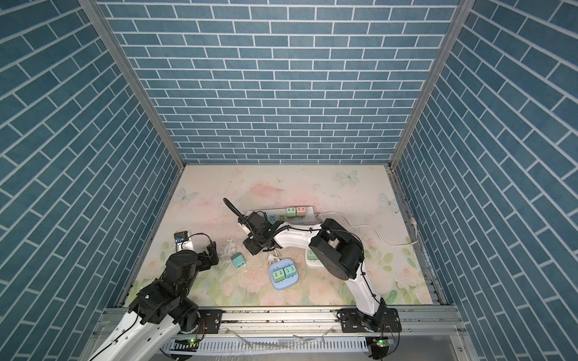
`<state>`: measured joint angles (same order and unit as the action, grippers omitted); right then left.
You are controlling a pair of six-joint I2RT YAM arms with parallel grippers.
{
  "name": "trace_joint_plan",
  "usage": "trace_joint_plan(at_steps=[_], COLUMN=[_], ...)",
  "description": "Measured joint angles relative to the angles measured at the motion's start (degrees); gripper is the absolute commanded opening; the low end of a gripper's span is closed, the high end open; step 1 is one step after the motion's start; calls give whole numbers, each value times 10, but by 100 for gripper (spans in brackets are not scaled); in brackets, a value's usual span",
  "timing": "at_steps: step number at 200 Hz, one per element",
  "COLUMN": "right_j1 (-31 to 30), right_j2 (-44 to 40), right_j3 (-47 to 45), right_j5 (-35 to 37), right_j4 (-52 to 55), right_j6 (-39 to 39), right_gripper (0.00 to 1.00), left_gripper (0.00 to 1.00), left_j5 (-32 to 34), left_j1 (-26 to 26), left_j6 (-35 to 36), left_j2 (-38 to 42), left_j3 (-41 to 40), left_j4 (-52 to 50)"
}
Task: Insert plugs into power strip
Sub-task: Pick up the plug from the center of the table.
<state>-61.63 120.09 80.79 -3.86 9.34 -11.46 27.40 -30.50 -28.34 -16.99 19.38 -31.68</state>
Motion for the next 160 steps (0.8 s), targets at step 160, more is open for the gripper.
trace_joint_plan(at_steps=[160], right_j1=[-7], right_j2=[-23], right_j3=[-64], right_j5=[35], right_j4=[-68], right_j6=[30], right_gripper=[31], left_gripper=[100], left_j5=[3], left_j1=[0], left_j6=[-3], left_j2=[-1], left_j3=[0], left_j4=[-1])
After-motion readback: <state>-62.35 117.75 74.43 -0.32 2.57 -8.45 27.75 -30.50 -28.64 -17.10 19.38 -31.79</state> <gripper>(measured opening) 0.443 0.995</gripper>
